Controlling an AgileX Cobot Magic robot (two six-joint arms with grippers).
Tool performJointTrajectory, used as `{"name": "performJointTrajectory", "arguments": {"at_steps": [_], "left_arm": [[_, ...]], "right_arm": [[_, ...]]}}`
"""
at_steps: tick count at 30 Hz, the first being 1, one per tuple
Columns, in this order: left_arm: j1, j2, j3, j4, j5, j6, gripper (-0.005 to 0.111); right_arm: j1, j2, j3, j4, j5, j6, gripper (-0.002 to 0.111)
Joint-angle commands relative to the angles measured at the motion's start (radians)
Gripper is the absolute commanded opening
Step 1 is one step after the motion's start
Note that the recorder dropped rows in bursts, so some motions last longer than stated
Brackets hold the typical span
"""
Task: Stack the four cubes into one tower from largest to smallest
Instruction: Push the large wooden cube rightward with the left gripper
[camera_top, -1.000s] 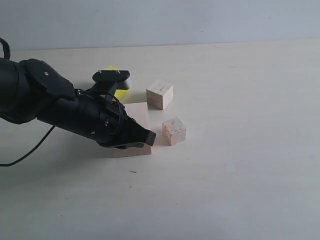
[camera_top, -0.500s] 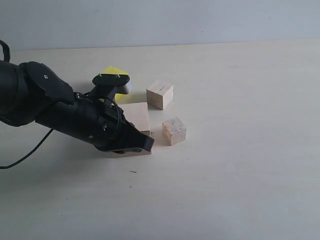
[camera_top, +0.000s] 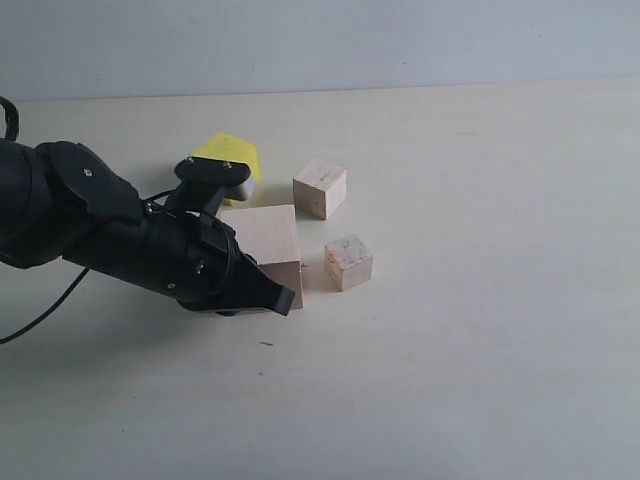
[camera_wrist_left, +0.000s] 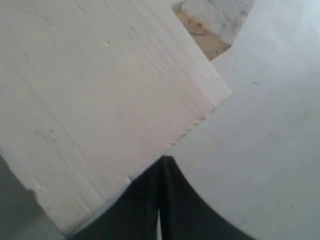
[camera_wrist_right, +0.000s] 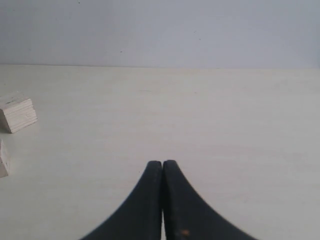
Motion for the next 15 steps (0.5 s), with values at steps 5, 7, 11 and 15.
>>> {"name": "performJointTrajectory", "arguments": {"at_steps": [5, 7, 11, 15], "left_arm": [[-0.006, -0.002, 0.003, 0.007, -0.051, -0.001, 0.0], [-0.006, -0.002, 0.003, 0.01, -0.051, -0.001, 0.0], [-0.006, -0.002, 0.003, 0.012, -0.051, -0.001, 0.0], [-0.006, -0.002, 0.003, 0.012, -0.037, -0.001, 0.0]], "right_arm": [[0.0, -0.006, 0.004, -0.002, -0.006, 0.0, 0.0], [0.0, -0.006, 0.004, -0.002, -0.006, 0.0, 0.0], [0.0, -0.006, 0.004, -0.002, -0.006, 0.0, 0.0], [0.0, -0.006, 0.004, -0.004, -0.006, 0.0, 0.0]]}}
